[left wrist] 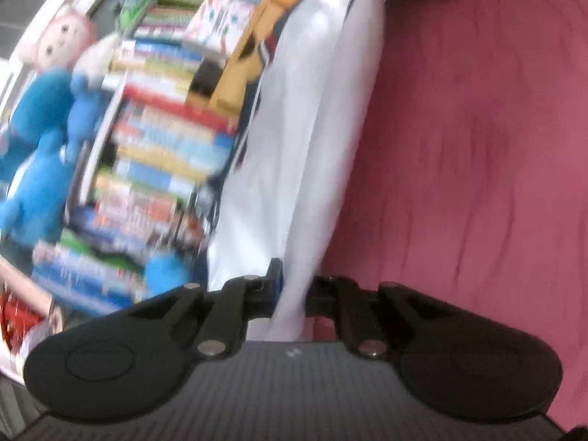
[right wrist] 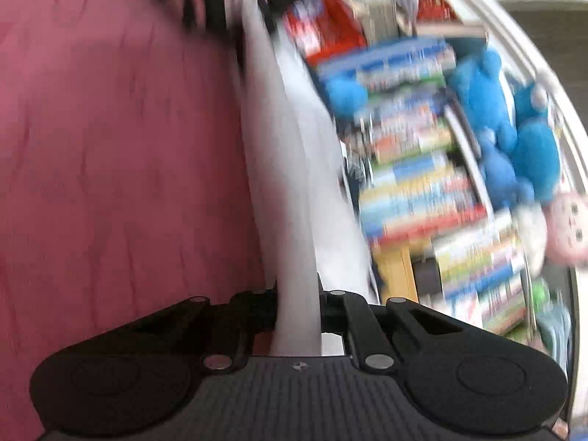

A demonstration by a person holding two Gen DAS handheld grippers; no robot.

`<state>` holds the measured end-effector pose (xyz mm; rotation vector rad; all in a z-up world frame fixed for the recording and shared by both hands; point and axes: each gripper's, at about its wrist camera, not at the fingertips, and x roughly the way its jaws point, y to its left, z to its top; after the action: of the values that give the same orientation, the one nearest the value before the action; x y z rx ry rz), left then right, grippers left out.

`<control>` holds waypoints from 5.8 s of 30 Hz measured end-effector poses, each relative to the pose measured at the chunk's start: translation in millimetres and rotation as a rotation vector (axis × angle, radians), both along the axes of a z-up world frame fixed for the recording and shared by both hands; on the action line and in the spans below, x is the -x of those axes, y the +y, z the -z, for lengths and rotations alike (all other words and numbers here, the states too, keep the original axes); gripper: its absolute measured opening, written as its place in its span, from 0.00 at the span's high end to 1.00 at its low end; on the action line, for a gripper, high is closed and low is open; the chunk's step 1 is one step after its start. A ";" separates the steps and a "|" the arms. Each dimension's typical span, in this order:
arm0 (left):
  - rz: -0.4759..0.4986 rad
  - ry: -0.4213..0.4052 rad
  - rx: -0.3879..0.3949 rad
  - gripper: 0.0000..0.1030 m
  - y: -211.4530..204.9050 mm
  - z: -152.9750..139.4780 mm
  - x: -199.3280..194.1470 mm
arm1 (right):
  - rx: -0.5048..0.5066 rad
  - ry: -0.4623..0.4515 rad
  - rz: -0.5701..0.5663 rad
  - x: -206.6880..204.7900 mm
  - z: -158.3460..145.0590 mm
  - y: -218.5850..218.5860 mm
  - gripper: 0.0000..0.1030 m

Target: Fold clothes

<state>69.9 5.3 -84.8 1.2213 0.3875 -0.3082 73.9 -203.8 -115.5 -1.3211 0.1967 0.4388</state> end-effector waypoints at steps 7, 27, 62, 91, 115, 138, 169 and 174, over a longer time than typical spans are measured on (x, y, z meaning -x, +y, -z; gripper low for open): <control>-0.046 -0.051 0.032 0.93 5.9 -11.3 9.3 | 0.074 -0.061 0.107 -2.2 10.4 -43.1 0.90; -0.143 0.097 0.138 0.95 55.8 -17.3 141.6 | -0.034 0.032 0.096 153.1 -9.6 -77.3 0.89; -0.378 0.181 0.901 0.81 9.0 -73.5 27.5 | -1.102 0.343 0.504 71.9 -98.4 -82.6 0.49; -0.260 0.511 0.879 0.71 -68.6 -53.4 -0.1 | -1.165 0.577 0.571 121.4 -51.2 28.6 0.64; -0.341 0.561 0.881 0.73 -68.4 -94.9 5.0 | -1.211 0.504 0.685 136.5 -51.4 50.8 0.87; -0.552 0.433 0.849 0.75 -101.4 -59.8 -112.5 | -1.226 0.450 0.727 138.8 -41.8 61.7 0.86; -0.444 0.177 0.823 0.74 -38.7 -69.7 48.1 | -1.052 0.202 0.499 144.3 -66.2 30.5 0.53; -0.515 -0.005 0.598 0.73 -12.4 -35.3 67.8 | -0.796 0.125 0.507 134.0 -44.7 26.8 0.53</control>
<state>2.1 -7.1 -49.5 0.5088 0.5420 0.0315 -60.1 -177.0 -70.8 -0.4335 0.4008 0.1309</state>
